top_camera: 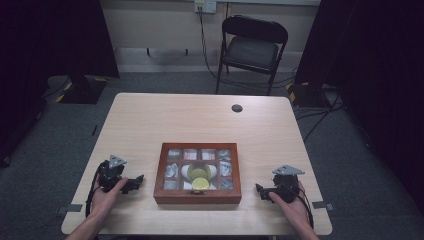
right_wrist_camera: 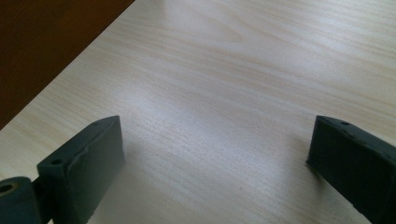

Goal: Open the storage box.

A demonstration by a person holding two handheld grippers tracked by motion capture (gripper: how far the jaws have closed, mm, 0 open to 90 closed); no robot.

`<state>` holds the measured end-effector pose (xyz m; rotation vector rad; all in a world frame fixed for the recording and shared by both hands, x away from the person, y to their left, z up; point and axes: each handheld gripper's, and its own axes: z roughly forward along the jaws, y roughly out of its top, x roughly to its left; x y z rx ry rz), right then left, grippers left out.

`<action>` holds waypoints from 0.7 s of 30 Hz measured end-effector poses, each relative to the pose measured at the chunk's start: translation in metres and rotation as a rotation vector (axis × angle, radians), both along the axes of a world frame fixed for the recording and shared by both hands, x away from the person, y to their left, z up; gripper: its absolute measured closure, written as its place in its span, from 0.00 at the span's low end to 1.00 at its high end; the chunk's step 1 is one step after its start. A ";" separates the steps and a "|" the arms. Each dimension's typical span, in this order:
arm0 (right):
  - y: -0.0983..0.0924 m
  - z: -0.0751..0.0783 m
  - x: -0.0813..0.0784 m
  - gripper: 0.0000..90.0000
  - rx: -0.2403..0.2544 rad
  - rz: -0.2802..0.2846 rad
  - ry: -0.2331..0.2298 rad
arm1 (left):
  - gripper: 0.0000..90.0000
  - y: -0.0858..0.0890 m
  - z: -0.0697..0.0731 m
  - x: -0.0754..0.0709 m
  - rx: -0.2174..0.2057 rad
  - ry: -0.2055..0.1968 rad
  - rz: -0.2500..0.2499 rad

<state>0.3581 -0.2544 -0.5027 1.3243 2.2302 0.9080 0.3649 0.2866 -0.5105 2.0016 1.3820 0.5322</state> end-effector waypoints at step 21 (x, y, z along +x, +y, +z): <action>0.001 0.018 -0.008 0.27 0.077 0.045 -0.044 | 0.00 0.003 0.000 0.000 0.000 -0.001 -0.030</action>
